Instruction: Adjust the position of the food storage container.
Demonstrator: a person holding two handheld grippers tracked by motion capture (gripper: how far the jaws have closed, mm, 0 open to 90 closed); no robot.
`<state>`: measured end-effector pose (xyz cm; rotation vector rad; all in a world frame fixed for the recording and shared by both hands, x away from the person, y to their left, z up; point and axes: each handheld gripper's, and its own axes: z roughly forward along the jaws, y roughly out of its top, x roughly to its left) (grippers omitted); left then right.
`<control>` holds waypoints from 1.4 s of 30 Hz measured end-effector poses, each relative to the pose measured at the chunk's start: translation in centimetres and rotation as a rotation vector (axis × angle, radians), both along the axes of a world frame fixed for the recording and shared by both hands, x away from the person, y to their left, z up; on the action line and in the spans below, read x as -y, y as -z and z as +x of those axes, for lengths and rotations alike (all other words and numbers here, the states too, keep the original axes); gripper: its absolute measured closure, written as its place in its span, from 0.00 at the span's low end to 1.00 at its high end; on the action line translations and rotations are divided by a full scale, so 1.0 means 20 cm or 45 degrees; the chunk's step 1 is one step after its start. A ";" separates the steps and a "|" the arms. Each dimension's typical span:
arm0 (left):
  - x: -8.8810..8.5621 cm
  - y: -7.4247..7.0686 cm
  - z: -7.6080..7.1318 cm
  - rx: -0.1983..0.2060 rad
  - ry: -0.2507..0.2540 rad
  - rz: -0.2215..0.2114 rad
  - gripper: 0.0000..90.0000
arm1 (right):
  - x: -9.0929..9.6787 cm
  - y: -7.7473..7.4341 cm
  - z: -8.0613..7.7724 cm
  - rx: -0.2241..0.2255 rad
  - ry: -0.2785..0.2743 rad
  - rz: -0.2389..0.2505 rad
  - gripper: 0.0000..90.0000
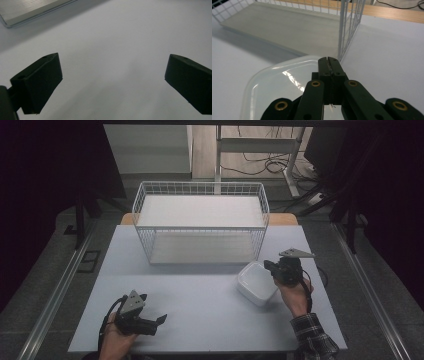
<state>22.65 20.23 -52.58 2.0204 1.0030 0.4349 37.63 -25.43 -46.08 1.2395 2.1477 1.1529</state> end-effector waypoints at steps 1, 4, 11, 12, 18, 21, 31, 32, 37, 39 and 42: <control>0.00 0.00 0.00 0.000 0.000 0.001 0.01 | -0.01 0.00 0.01 -0.004 0.005 -0.003 0.99; 0.00 0.00 0.00 0.000 0.001 0.002 0.01 | -0.03 0.02 0.05 -0.011 0.021 -0.042 0.99; 0.00 0.00 0.00 0.000 -0.001 0.001 0.01 | -0.08 0.03 0.09 -0.033 -0.002 -0.100 0.99; 0.00 0.00 0.00 -0.001 -0.001 0.001 0.01 | -0.09 0.03 0.09 -0.034 -0.005 -0.109 0.99; 0.00 0.00 0.00 -0.001 -0.002 0.000 0.01 | -0.10 0.03 0.14 -0.047 0.066 -0.173 0.99; 0.00 0.00 0.00 -0.003 -0.002 0.000 0.01 | -0.09 0.04 0.16 -0.065 0.074 -0.160 0.99; 0.00 0.00 0.00 -0.003 0.001 0.002 0.01 | -0.19 0.05 0.11 -0.097 -0.090 -0.110 0.99; 0.00 0.00 0.00 -0.003 0.000 0.002 0.01 | -0.21 0.05 0.10 -0.102 -0.122 -0.111 0.99; -0.01 -0.01 -0.01 0.002 -0.004 -0.003 0.01 | -0.21 0.02 0.04 -0.072 -0.134 -0.088 0.99; -0.01 0.00 -0.01 0.003 -0.008 -0.008 0.01 | -0.14 -0.01 0.00 -0.050 -0.093 -0.077 0.99; -0.01 -0.01 -0.01 0.002 -0.011 -0.014 0.01 | 0.00 -0.02 -0.10 -0.045 -0.019 -0.092 0.99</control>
